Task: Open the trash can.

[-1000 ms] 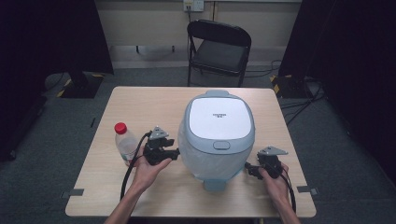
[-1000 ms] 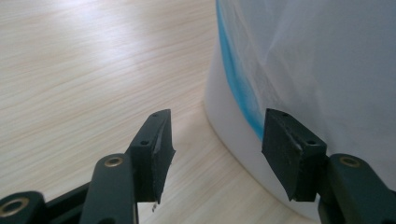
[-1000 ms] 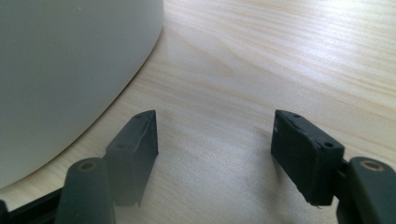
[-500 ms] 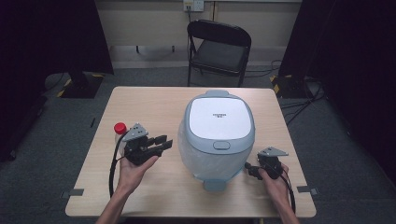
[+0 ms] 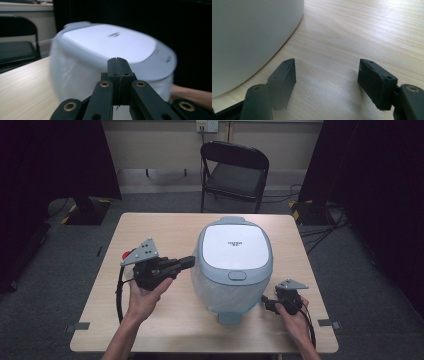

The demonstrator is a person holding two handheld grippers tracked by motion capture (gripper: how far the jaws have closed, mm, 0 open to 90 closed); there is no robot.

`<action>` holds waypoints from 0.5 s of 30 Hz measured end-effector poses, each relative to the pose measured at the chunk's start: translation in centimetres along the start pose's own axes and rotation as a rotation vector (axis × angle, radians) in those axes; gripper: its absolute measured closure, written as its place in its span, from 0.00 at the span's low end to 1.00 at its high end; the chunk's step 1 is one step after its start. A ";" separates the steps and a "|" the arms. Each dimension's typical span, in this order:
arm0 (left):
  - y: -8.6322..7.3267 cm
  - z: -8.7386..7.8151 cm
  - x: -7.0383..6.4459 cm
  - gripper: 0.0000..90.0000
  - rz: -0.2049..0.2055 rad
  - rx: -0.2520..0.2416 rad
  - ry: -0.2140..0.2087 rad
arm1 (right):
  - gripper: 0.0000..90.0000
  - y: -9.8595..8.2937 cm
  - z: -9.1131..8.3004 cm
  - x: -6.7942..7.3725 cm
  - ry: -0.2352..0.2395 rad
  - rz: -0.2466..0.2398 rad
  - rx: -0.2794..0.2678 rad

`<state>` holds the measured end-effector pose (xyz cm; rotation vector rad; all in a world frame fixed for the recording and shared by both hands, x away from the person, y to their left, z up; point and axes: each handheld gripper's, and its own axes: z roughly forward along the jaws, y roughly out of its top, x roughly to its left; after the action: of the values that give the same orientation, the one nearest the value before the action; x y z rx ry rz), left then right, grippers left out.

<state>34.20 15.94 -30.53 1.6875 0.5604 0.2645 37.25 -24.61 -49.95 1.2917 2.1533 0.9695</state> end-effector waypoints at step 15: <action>1.9 7.0 -5.5 1.00 0.110 0.108 -0.153 | 0.33 0.0 0.0 0.0 0.000 0.000 0.000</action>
<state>33.22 6.97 -29.33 1.8289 0.3741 0.1844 37.26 -24.61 -49.95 1.2914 2.1534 0.9699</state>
